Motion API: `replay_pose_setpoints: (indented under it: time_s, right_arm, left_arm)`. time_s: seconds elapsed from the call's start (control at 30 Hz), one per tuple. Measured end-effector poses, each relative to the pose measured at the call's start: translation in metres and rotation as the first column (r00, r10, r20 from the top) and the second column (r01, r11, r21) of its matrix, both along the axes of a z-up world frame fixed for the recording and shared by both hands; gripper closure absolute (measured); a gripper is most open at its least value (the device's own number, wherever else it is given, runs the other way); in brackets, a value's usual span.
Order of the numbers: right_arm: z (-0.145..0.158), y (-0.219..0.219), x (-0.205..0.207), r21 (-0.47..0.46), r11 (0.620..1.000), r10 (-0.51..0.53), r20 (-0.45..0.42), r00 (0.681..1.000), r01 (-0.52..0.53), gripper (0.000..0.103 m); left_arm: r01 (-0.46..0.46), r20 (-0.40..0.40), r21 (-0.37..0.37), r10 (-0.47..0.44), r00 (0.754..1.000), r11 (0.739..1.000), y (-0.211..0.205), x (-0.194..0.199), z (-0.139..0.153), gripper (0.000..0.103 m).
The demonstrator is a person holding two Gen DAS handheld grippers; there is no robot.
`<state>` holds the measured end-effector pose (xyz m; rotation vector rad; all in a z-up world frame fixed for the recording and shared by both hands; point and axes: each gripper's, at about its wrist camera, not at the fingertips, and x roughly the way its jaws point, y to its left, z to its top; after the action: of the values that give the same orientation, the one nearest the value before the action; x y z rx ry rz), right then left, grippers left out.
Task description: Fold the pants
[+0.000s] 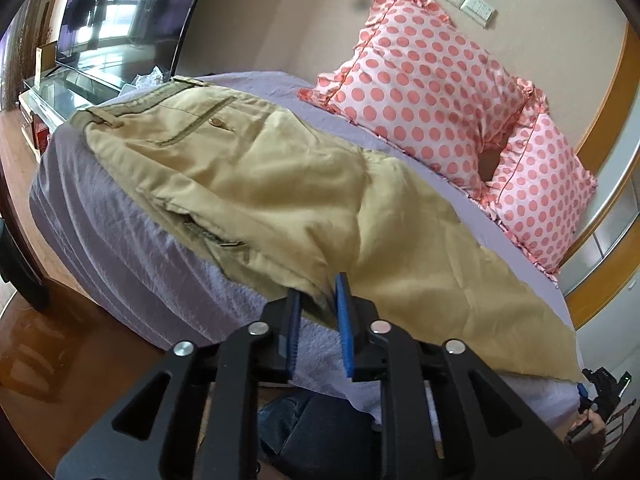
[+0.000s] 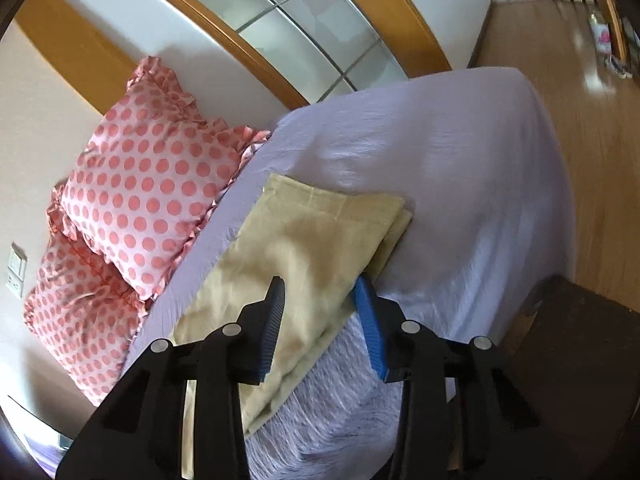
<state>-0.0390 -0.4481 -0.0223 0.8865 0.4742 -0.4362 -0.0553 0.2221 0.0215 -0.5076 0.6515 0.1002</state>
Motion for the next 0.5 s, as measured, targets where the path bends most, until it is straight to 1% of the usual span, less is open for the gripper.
replay_pose_setpoints:
  time_s: [0.03,0.07,0.1,0.17,0.2,0.23,0.27,0.33,0.4,0.47,0.5]
  right_arm:
    - [0.000,0.002,0.001,0.000,1.000,0.010,0.003,1.000,-0.010,0.075]
    - [-0.003,0.004,0.004,0.013,0.999,0.032,0.005,0.999,-0.032,0.082]
    - [-0.005,0.003,0.003,0.022,0.999,0.032,0.001,0.999,-0.032,0.091]
    - [-0.005,0.002,-0.006,0.041,0.999,-0.017,-0.003,1.000,0.017,0.091]
    - [-0.003,0.003,-0.010,0.032,0.998,-0.046,-0.014,0.999,0.047,0.089]
    - [-0.001,0.004,-0.012,0.024,0.998,-0.064,-0.021,0.998,0.065,0.084]
    - [-0.001,0.004,-0.013,0.023,0.997,-0.072,-0.015,0.997,0.072,0.083]
    - [-0.001,0.004,-0.014,0.024,0.995,-0.092,-0.012,0.996,0.092,0.082]
    - [0.000,0.007,-0.014,-0.011,0.992,-0.128,-0.018,0.992,0.128,0.082]
    - [-0.003,0.007,-0.007,-0.025,0.995,-0.100,0.003,0.995,0.100,0.082]
    - [-0.004,0.006,-0.001,-0.013,0.998,-0.059,0.020,0.998,0.060,0.082]
  left_arm:
    - [0.000,0.011,-0.008,0.000,1.000,1.000,0.002,-0.004,0.000,0.081]
    - [0.000,0.016,-0.015,0.000,1.000,1.000,0.004,-0.006,0.000,0.079]
    - [-0.003,0.018,-0.023,0.004,1.000,1.000,0.006,-0.008,0.000,0.077]
    - [-0.019,0.023,-0.023,0.019,1.000,1.000,0.010,-0.013,0.000,0.077]
    - [-0.029,0.039,-0.024,0.030,0.999,0.999,0.012,-0.017,0.001,0.076]
    - [-0.040,0.051,-0.022,0.041,0.998,0.999,0.014,-0.020,0.002,0.076]
    - [-0.053,0.066,-0.019,0.054,0.996,0.998,0.017,-0.024,0.003,0.075]
    - [-0.068,0.078,-0.023,0.070,0.995,0.997,0.022,-0.027,0.004,0.074]
    - [-0.077,0.079,-0.031,0.080,0.994,0.997,0.026,-0.029,0.004,0.070]
    - [-0.079,0.076,-0.043,0.082,0.994,0.996,0.029,-0.030,0.001,0.068]
    - [-0.079,0.071,-0.046,0.082,0.994,0.996,0.029,-0.030,-0.001,0.068]
